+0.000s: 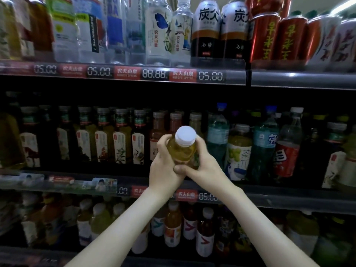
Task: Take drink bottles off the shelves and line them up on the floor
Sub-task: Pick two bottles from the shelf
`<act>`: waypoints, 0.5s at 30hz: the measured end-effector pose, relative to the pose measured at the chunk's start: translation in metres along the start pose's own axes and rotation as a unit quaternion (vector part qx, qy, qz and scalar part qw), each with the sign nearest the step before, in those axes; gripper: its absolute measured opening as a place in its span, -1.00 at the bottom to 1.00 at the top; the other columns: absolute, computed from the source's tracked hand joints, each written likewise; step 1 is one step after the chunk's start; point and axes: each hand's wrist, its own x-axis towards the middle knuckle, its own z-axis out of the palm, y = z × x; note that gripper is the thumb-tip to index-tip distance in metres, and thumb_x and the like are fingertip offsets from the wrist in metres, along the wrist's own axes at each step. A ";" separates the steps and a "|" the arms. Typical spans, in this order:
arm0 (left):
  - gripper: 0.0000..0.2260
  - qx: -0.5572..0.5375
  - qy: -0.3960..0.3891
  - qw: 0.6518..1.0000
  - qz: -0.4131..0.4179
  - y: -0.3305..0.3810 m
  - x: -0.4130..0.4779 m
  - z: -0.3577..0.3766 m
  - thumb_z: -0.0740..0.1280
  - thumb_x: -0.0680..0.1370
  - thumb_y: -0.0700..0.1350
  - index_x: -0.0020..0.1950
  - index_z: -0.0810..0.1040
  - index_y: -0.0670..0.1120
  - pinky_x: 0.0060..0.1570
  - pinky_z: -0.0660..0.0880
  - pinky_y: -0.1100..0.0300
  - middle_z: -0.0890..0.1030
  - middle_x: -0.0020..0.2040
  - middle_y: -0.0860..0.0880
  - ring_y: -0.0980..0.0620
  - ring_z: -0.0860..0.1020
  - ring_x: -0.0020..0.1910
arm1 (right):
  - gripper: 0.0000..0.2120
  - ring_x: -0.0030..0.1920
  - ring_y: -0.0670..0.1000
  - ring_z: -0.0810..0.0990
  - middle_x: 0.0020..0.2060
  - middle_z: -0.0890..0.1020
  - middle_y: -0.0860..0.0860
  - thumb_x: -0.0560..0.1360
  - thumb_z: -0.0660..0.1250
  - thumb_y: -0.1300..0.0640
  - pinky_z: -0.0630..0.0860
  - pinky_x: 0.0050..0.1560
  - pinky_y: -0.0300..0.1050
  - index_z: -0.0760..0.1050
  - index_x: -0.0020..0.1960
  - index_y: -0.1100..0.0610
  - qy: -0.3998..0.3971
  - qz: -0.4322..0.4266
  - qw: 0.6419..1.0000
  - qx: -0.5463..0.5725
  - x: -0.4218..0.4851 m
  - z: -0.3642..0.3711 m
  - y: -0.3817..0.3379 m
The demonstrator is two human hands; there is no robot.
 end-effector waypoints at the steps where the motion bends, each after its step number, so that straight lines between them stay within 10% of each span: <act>1: -0.32 -0.013 -0.006 1.000 0.013 0.006 -0.001 -0.001 0.47 0.42 -0.13 0.33 0.07 0.03 -0.18 0.46 0.13 0.48 0.09 0.04 -0.06 0.58 -0.06 | -0.36 0.19 -0.24 0.49 0.18 0.52 -0.21 0.37 0.51 0.00 0.43 0.07 -0.43 0.26 0.34 -0.20 0.009 0.023 0.999 0.044 -0.004 -0.002 -0.002; 9: -0.23 -0.197 -0.300 0.932 -0.045 0.023 -0.010 -0.004 0.55 0.34 0.04 0.38 0.14 0.13 0.05 0.42 0.48 0.46 0.17 0.24 0.45 0.47 0.09 | -0.77 -0.04 0.02 0.69 -0.12 0.72 -0.01 0.37 0.47 0.03 0.59 -0.06 -0.10 0.61 -0.01 0.08 0.169 0.160 0.955 0.183 -0.058 -0.017 0.008; 15: -0.52 -0.180 -0.480 0.848 -0.133 -0.016 -0.067 0.008 0.51 0.37 0.12 0.24 0.48 0.15 -0.05 0.56 0.25 0.65 0.06 0.18 0.27 0.60 0.01 | -0.64 0.00 -0.01 0.67 -0.04 0.70 -0.01 0.34 0.45 -0.07 0.58 0.08 0.01 0.59 0.08 0.05 0.092 0.252 0.950 0.160 -0.115 -0.005 0.020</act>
